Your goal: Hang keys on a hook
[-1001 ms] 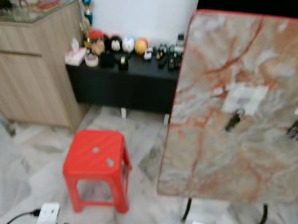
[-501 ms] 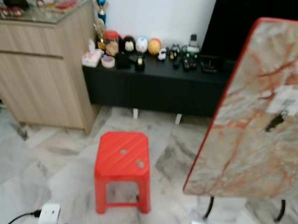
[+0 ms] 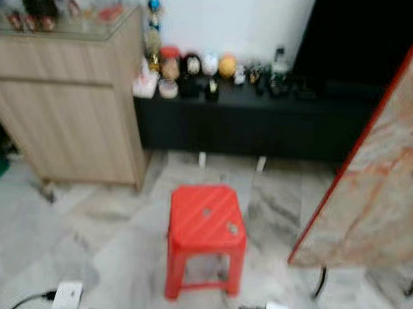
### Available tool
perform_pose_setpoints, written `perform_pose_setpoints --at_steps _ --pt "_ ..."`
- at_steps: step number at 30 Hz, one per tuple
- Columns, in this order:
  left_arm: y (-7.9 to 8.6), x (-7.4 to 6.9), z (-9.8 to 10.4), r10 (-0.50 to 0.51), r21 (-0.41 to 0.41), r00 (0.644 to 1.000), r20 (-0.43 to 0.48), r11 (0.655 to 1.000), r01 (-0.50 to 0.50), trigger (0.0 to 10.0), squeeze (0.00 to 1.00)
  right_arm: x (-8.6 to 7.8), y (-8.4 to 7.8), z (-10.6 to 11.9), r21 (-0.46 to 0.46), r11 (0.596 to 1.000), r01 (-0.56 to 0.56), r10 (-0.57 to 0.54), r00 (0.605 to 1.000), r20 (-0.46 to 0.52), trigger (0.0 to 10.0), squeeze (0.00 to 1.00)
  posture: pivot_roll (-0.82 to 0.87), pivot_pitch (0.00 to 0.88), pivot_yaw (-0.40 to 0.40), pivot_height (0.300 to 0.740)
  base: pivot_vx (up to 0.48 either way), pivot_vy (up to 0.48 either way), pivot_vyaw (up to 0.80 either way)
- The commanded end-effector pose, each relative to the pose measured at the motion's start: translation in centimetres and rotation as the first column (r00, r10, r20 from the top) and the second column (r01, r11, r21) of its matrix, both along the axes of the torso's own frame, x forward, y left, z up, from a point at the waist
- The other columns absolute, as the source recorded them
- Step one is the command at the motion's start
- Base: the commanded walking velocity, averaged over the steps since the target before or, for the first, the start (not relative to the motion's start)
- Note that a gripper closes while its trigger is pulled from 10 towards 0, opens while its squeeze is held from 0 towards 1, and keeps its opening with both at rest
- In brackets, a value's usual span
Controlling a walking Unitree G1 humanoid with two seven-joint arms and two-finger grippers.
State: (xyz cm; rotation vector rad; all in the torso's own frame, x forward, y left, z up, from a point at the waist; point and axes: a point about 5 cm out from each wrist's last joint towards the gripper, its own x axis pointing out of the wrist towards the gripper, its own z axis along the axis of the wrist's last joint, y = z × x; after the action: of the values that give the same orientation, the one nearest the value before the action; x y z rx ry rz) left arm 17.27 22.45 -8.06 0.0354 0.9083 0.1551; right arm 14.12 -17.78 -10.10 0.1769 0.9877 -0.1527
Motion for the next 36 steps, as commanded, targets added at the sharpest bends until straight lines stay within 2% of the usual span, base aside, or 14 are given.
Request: perform_pose_setpoints --at_steps 1,21,31,36 --pt "-0.66 0.05 -0.14 -0.007 -0.016 1.0 -0.005 1.0 0.007 10.0 0.0 -0.53 -0.81 -0.11 -0.016 1.0 0.023 -0.024 1.0 -0.014 10.0 0.0 0.0 0.0 -0.013 0.74 0.0 0.0 0.0" --pt "-0.35 0.18 0.02 -0.012 -0.03 1.0 0.011 0.999 0.013 10.0 0.0 -0.74 -0.42 -0.23 -0.011 1.0 0.011 -0.012 1.0 -0.022 10.0 0.0 0.0 0.0 -0.003 0.74 0.0 0.0 0.0" --pt "-0.34 0.41 0.14 -0.028 -0.029 0.999 0.016 0.999 0.029 10.0 0.0 -0.52 -0.36 -0.1 -0.026 1.0 0.008 -0.008 1.0 0.0 10.0 0.0 0.0 0.0 0.007 0.74 0.328 0.0 0.06" --pt "-0.42 0.66 0.24 -0.031 -0.032 0.999 0.022 0.999 0.032 10.0 0.0 -0.55 -0.29 -0.15 -0.009 0.999 0.044 -0.044 0.999 -0.008 10.0 0.0 0.0 0.0 0.01 0.74 0.37 0.0 0.27"
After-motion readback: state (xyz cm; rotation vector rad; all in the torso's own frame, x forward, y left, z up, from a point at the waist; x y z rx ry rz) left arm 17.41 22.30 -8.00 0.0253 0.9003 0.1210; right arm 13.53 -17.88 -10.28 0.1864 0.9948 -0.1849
